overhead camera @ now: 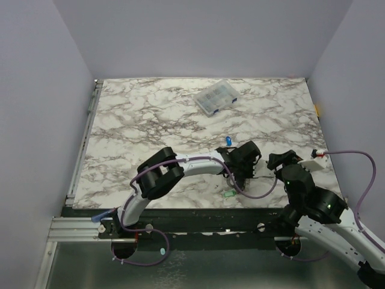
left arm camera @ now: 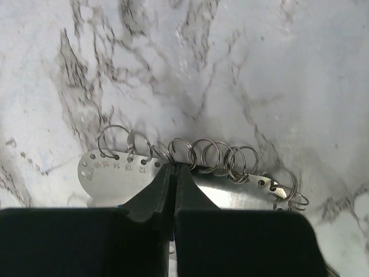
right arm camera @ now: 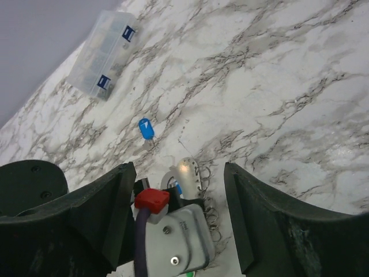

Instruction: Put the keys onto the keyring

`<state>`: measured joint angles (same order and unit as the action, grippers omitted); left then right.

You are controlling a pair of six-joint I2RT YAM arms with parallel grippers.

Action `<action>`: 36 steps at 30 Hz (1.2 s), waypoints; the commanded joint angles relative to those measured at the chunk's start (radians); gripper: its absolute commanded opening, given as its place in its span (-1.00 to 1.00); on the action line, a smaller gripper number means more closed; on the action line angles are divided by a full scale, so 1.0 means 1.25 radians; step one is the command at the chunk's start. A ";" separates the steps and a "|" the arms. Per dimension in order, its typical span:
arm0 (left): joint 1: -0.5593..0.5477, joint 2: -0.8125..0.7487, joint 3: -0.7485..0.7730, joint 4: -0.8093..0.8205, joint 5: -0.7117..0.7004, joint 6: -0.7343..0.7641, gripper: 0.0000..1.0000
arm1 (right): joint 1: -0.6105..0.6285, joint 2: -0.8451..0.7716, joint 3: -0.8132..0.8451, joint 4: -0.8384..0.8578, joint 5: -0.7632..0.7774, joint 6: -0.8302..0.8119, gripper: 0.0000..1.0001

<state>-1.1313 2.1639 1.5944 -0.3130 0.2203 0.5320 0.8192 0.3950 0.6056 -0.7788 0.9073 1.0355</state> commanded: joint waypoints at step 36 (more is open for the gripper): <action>0.037 -0.574 -0.608 0.457 0.118 -0.221 -0.14 | 0.004 -0.028 0.025 0.294 -0.223 -0.399 0.46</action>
<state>-1.0710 1.3941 0.8062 0.3359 0.3832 0.2798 0.8192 0.3325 0.5873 -0.3187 0.4500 0.4801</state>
